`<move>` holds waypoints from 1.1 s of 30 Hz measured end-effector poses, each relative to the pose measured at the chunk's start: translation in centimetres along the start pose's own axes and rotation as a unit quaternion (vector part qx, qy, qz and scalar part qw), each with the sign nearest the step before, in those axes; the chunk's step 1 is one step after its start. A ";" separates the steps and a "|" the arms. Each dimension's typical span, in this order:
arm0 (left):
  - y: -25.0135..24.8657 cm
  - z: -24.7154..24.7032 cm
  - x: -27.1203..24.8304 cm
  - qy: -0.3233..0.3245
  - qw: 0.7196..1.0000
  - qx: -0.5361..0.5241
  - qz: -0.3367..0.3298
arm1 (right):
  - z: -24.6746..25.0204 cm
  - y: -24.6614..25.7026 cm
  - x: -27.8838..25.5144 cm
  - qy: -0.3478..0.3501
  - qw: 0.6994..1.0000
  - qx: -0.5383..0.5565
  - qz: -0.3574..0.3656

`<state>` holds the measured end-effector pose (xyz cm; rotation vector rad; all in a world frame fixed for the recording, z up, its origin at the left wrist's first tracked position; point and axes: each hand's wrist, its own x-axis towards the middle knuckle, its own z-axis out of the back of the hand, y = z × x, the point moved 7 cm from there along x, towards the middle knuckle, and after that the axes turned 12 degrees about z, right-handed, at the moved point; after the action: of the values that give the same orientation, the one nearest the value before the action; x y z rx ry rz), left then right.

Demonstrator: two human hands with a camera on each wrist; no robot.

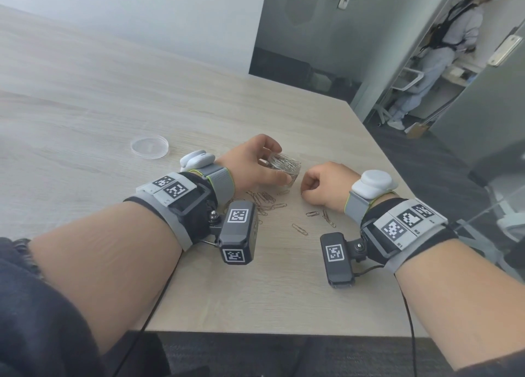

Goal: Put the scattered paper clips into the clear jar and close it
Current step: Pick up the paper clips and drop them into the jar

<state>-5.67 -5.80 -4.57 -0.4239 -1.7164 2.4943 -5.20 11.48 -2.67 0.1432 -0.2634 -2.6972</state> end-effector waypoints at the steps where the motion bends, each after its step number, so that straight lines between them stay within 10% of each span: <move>1: 0.0 0.0 0.0 -0.003 1.000 0.002 -0.002 | 0.0 -0.2 -0.1 0.004 1.000 0.007 -0.003; 10: -0.1 -0.4 0.0 0.006 1.000 0.020 -0.011 | 2.7 -0.2 -0.8 -0.236 0.932 0.276 0.004; 19: -0.3 -0.5 -0.2 0.014 1.000 0.015 -0.010 | 4.2 0.4 -2.0 -0.266 0.938 0.223 0.004; 25: -0.2 -0.2 -0.2 0.009 1.000 0.003 -0.010 | 1.2 -2.7 -5.1 0.008 0.986 0.106 -0.127; 33: -0.2 0.6 -0.5 -0.017 0.999 -0.029 -0.009 | -0.3 -1.5 -5.7 0.016 0.985 0.136 -0.109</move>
<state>-5.41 -6.33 -4.11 -0.3708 -1.8016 2.4587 -0.59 15.14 -2.91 0.3132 -0.6403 -2.8593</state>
